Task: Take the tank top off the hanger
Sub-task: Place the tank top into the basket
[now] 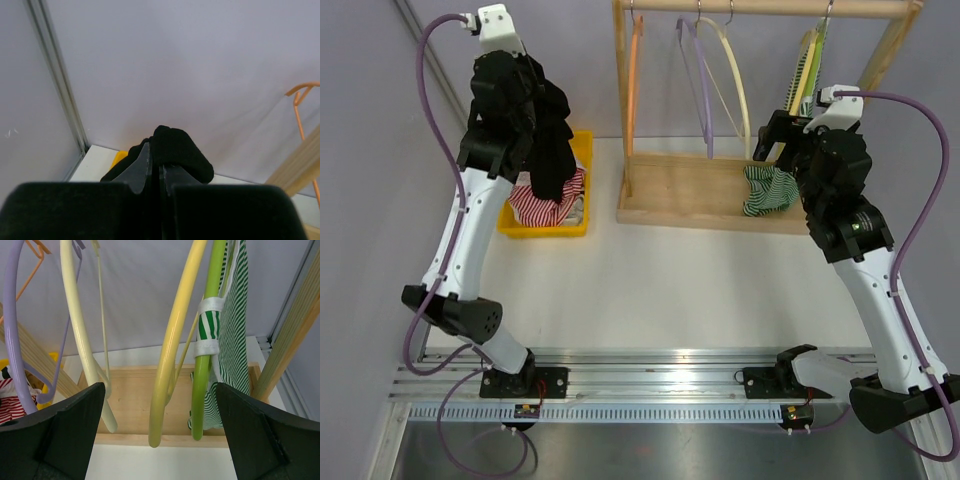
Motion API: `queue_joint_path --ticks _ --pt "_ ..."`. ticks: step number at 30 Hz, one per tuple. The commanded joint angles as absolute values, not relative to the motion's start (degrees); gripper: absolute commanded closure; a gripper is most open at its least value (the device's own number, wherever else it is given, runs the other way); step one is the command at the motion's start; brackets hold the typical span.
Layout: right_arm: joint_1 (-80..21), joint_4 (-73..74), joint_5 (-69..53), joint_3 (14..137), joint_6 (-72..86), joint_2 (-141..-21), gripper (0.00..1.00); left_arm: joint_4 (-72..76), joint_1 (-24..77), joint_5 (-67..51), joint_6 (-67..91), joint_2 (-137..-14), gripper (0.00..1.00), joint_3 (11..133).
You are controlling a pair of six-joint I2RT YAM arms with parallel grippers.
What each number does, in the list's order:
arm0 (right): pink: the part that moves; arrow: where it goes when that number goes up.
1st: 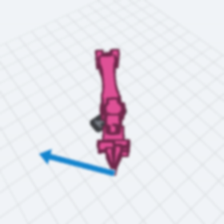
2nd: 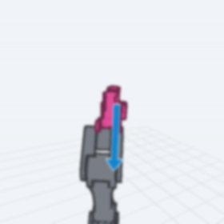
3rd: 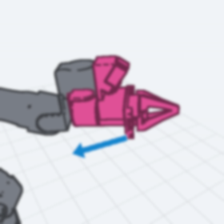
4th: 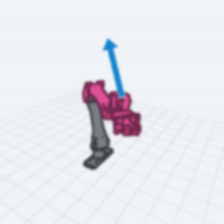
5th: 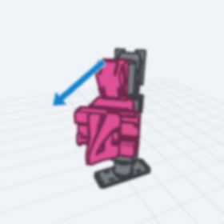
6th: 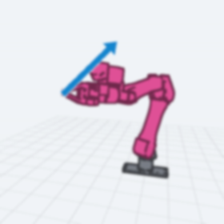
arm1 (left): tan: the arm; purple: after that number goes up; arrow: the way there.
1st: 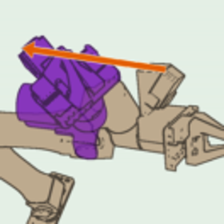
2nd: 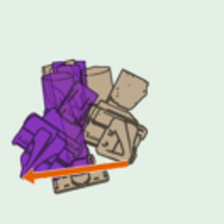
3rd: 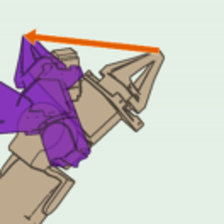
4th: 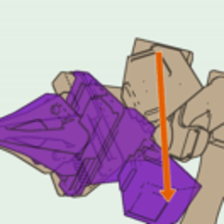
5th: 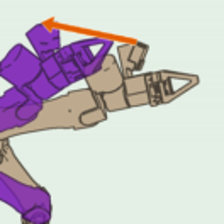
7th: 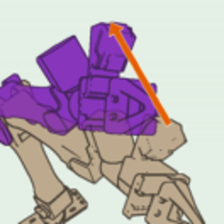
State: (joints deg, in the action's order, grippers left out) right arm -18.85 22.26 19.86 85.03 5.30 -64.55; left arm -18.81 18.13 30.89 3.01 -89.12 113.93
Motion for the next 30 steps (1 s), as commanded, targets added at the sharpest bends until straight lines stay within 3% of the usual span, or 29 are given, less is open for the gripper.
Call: queue_joint_path --ticks 1,6,16,21,30 --pt "-18.90 19.95 19.51 84.64 5.19 -64.34 0.00 -18.81 15.13 24.62 0.88 -94.19 1.00 122.69" --pt "-18.81 19.60 19.42 83.85 5.27 -63.90 0.01 -15.39 11.87 26.70 3.25 -98.78 1.00 120.42" --pt "-18.63 19.42 18.63 82.97 5.71 -63.28 0.01 -16.96 5.27 29.01 15.11 -106.43 1.00 100.92" --pt "-18.72 19.95 18.54 83.14 5.54 -62.75 0.01 -24.86 5.36 27.43 20.74 -113.02 1.00 100.29" --pt "-18.63 19.77 18.28 83.49 5.89 -61.70 0.01 -23.03 5.45 23.82 20.92 -112.16 1.00 94.31"
